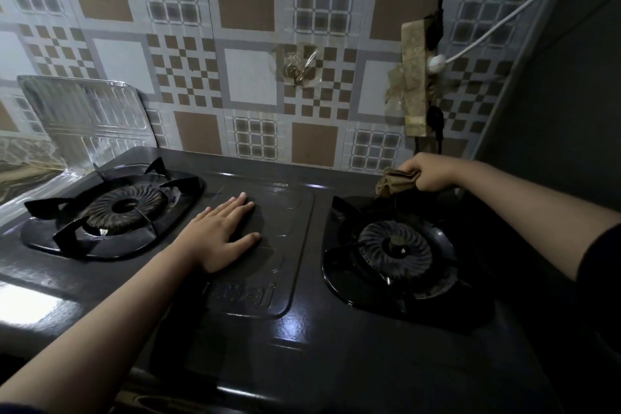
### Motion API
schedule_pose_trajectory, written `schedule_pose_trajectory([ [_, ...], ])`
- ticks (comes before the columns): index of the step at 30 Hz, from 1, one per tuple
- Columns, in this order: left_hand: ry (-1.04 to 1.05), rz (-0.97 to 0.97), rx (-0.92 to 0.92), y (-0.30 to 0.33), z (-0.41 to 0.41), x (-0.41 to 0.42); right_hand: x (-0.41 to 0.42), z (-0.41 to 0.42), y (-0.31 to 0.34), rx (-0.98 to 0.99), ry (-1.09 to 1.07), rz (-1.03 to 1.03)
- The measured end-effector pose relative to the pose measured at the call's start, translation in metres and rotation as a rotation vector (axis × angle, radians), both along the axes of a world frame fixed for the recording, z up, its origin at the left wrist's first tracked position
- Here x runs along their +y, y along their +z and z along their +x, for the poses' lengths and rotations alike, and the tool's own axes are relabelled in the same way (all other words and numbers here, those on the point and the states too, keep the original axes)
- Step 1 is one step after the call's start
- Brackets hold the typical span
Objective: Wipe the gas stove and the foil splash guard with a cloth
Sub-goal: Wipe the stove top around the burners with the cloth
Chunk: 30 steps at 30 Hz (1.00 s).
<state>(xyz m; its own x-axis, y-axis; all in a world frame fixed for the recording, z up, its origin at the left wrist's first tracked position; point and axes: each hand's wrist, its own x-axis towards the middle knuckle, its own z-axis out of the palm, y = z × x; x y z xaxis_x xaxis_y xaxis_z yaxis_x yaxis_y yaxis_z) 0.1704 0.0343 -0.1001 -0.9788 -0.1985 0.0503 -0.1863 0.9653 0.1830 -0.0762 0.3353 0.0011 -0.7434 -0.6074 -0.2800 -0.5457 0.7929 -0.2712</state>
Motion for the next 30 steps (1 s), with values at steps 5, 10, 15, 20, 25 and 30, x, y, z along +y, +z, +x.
schedule_pose_trajectory([
  [5, 0.007, -0.009, -0.004, 0.001, 0.000, -0.002, 0.012, -0.003, -0.004, 0.012, -0.043, -0.035],
  [10, 0.004, -0.011, -0.007, 0.000, 0.000, -0.001, 0.028, -0.003, 0.003, 0.030, -0.070, 0.100],
  [15, 0.004, 0.003, -0.012, 0.001, -0.002, -0.004, 0.041, 0.011, 0.004, 0.044, -0.134, 0.095],
  [20, 0.009, 0.001, -0.018, 0.000, -0.001, 0.001, 0.043, 0.023, 0.006, 0.053, -0.228, 0.117],
  [25, 0.008, 0.000, -0.016, 0.001, -0.002, -0.001, 0.044, 0.035, 0.000, 0.086, -0.287, 0.083],
  [30, 0.000, -0.006, -0.014, 0.001, -0.002, 0.003, 0.051, 0.036, 0.003, 0.090, -0.321, 0.117],
])
